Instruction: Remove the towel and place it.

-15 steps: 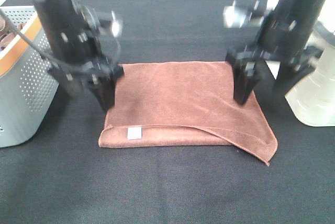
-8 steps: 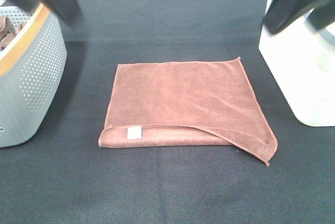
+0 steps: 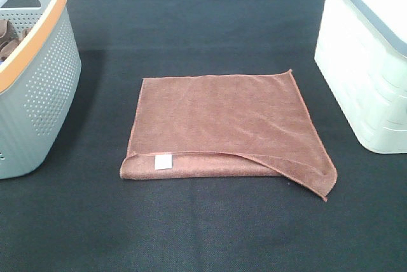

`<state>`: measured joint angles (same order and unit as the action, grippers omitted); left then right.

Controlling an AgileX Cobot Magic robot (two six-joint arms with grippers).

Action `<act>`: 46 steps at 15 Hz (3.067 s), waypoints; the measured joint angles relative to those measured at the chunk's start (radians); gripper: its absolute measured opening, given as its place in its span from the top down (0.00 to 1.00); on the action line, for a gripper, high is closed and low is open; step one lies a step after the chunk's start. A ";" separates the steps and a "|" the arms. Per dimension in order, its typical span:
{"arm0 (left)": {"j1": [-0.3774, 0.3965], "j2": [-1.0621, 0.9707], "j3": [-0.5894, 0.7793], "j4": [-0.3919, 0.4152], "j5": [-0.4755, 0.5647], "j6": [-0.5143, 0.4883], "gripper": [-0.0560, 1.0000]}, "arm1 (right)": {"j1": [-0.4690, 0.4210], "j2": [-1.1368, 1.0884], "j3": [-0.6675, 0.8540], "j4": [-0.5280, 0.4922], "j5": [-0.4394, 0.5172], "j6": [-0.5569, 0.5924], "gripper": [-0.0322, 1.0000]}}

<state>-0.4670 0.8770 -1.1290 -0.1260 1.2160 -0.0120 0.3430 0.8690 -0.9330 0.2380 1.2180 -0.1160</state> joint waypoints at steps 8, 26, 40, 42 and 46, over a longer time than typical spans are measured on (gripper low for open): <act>0.000 -0.435 0.555 0.027 0.006 -0.025 0.28 | 0.000 -0.347 0.317 -0.091 -0.024 -0.012 0.23; 0.000 -0.575 0.626 0.002 -0.151 0.257 0.28 | 0.000 -0.511 0.428 -0.125 -0.152 -0.018 0.23; 0.271 -0.721 0.626 0.007 -0.154 0.257 0.28 | -0.166 -0.554 0.428 -0.116 -0.152 -0.018 0.23; 0.412 -0.803 0.626 0.007 -0.154 0.257 0.28 | -0.248 -0.636 0.428 -0.115 -0.152 -0.018 0.23; 0.481 -0.881 0.626 0.007 -0.155 0.257 0.28 | -0.290 -0.794 0.428 -0.106 -0.152 -0.018 0.23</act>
<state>0.0140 -0.0040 -0.5030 -0.1190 1.0610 0.2450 0.0530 0.0750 -0.5050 0.1320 1.0660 -0.1340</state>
